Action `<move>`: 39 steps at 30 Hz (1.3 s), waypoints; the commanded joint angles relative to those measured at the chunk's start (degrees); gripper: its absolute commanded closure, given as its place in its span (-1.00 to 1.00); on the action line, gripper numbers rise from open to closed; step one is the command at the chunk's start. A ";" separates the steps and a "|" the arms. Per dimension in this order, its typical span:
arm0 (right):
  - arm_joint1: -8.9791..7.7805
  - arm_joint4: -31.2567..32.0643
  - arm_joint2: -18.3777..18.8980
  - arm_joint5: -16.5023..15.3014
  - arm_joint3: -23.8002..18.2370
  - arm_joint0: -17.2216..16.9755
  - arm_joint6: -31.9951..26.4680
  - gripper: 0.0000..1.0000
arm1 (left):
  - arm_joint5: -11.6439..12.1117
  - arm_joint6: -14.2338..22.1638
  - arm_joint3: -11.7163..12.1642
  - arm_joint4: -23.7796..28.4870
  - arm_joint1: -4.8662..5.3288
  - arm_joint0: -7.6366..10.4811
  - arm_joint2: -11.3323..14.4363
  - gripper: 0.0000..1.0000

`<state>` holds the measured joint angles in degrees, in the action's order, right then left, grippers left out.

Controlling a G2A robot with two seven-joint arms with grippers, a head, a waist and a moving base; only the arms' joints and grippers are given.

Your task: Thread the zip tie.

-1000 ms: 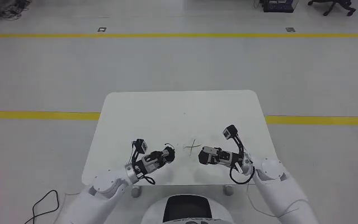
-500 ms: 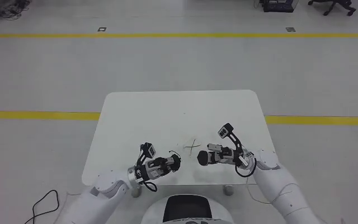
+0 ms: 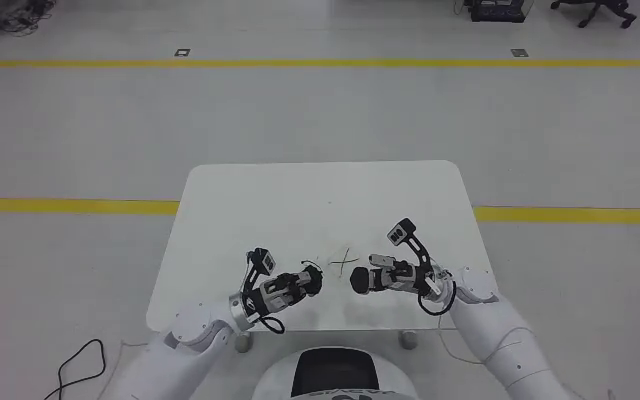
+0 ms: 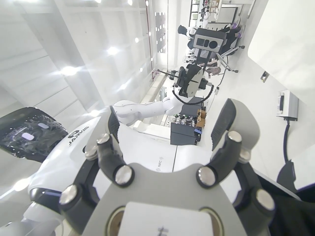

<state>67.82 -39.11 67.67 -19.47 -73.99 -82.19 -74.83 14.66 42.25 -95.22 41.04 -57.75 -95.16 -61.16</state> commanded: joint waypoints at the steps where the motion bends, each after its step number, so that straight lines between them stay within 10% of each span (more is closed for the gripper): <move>1: 0.14 -1.58 0.27 -0.01 -0.31 -0.14 -0.65 -1.00 | 1.74 0.81 0.93 3.91 -0.52 0.70 1.37 1.00; 13: 1.81 -9.34 0.40 -0.01 0.66 -0.74 -4.81 -1.00 | 4.82 8.68 4.31 14.53 -3.58 3.67 4.23 1.00; 23: 1.81 -9.34 0.40 -0.01 0.66 -0.74 -4.81 -1.00 | 4.82 7.14 4.49 16.77 -3.93 3.83 4.74 1.00; 30: 1.96 -12.27 0.34 0.96 -0.74 -1.26 -3.30 -1.00 | 4.82 12.82 6.96 26.10 -7.41 3.46 1.96 1.00; 39: 2.25 -16.18 -0.06 2.00 0.34 -0.61 -4.81 -1.00 | 4.82 21.05 9.26 26.13 -13.19 1.65 -3.88 1.00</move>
<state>70.07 -55.33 67.60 -17.45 -73.63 -82.79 -79.67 19.48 62.23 -86.27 67.11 -70.33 -93.22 -64.52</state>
